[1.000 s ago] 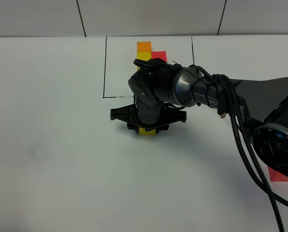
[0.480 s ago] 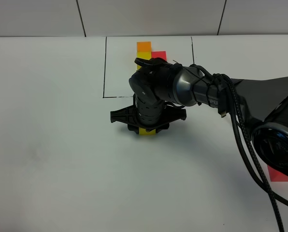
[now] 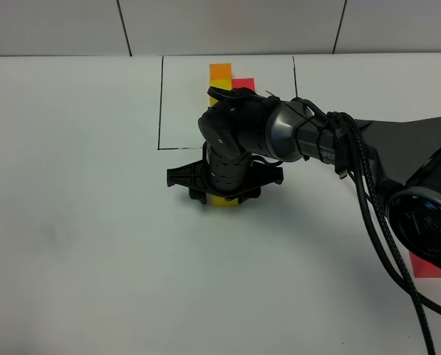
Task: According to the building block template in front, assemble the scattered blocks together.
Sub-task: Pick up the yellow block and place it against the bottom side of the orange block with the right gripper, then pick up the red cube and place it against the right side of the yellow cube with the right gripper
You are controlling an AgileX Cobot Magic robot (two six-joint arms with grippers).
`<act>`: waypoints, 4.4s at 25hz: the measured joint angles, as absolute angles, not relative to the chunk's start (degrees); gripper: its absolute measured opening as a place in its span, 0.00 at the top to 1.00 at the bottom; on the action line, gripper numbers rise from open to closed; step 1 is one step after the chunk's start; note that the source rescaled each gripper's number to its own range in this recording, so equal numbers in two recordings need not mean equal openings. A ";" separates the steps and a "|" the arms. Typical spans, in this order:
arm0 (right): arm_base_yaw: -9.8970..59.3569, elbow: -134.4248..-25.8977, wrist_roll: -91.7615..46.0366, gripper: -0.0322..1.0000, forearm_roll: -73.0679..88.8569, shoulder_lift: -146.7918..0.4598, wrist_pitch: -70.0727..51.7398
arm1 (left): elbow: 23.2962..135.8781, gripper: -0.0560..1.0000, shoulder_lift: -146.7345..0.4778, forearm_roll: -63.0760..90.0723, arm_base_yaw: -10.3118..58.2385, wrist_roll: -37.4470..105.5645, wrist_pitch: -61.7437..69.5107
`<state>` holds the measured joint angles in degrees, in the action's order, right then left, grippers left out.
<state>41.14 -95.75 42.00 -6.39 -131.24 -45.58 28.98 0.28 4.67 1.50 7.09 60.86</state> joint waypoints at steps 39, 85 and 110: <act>15.80 -44.41 17.25 0.00 -6.74 -93.99 -43.71 | 28.98 0.28 0.28 4.67 1.50 7.09 60.86; 9.13 -37.10 13.54 0.51 -6.66 -95.20 -31.52 | 28.98 0.28 0.28 4.67 1.50 7.19 60.86; 24.23 -73.27 -49.81 0.96 -3.52 -108.05 -56.69 | 28.98 0.28 0.28 4.67 1.50 7.14 60.86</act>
